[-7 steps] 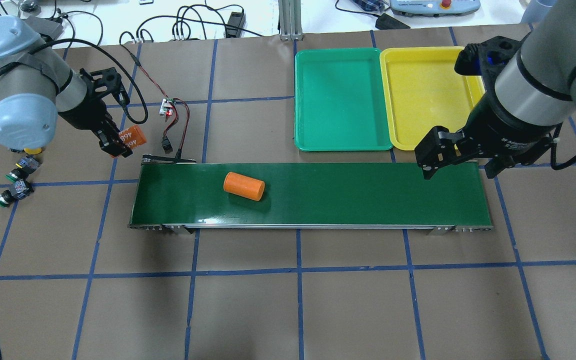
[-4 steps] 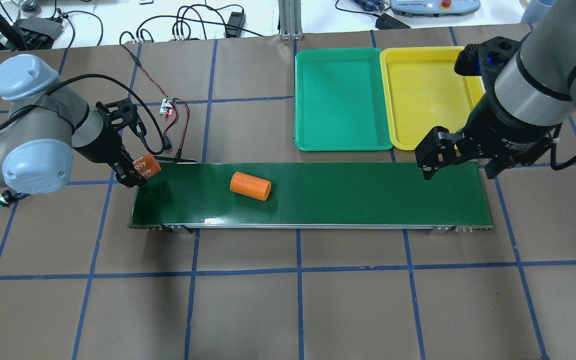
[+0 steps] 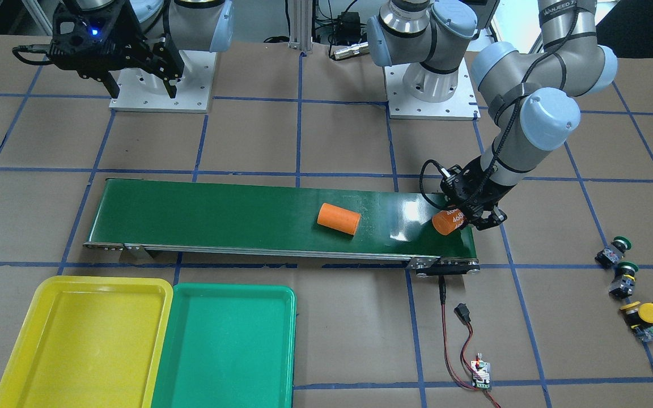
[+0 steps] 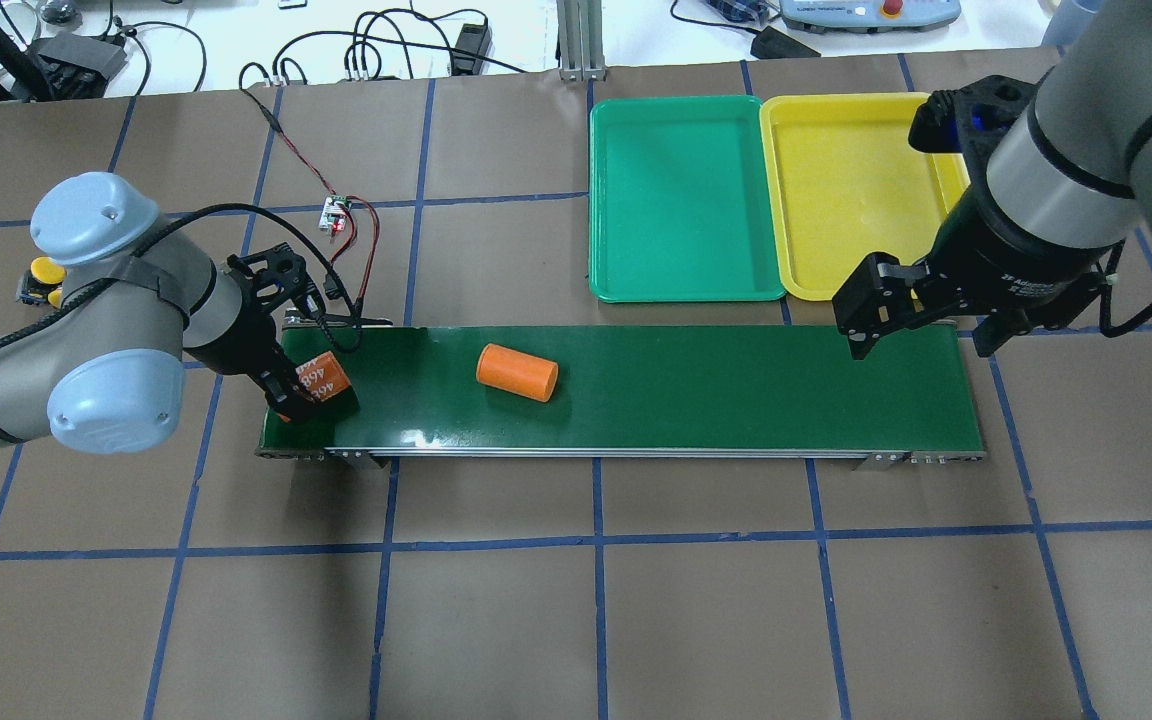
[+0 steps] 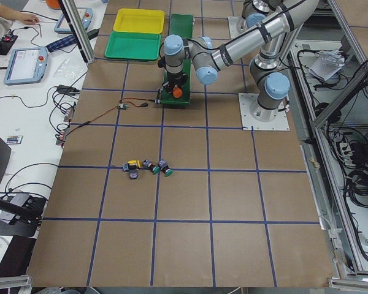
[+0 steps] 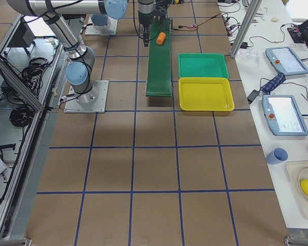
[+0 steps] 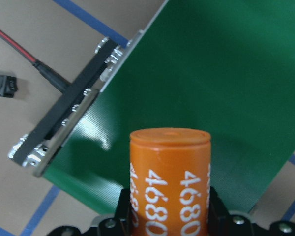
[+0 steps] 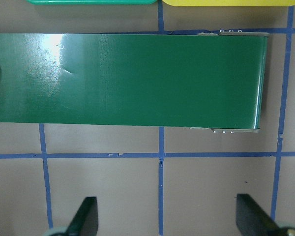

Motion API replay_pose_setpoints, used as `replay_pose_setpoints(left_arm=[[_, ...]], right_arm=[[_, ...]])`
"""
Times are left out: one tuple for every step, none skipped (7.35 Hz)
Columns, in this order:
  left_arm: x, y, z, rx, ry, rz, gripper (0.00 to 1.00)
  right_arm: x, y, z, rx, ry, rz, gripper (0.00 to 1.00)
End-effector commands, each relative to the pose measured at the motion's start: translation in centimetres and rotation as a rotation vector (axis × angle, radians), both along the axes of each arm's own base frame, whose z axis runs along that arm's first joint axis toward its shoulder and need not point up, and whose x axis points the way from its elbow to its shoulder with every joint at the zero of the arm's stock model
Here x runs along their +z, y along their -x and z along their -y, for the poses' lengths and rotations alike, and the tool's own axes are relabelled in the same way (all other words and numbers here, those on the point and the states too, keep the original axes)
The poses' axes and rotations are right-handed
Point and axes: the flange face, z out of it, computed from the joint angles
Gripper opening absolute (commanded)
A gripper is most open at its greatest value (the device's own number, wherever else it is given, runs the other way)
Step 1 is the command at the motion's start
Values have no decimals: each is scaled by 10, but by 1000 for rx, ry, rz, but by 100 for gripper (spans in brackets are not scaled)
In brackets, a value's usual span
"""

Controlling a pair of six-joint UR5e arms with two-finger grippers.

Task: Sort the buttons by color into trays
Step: 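Place the second orange cylinder on the belt's near end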

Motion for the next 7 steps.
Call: replay_pose_setpoints(left_arm=[[7, -2, 6, 30, 80, 21, 100], [29, -7, 20, 35, 117, 30, 100], [53, -15, 30, 89, 57, 7, 100], [81, -25, 38, 229, -33, -6, 100], [106, -53, 52, 350, -67, -9, 100], [114, -100, 64, 463, -79, -13, 100], [116, -141, 68, 588, -79, 1, 100]], right_arm=[[5, -2, -4, -6, 9, 5, 100], [5, -1, -5, 1, 10, -3, 100], [4, -1, -3, 5, 8, -1, 100], [5, 0, -4, 5, 11, -7, 100], [12, 3, -12, 6, 20, -43, 100], [20, 1, -21, -1, 37, -30, 100], [18, 1, -19, 1, 35, -25, 100]])
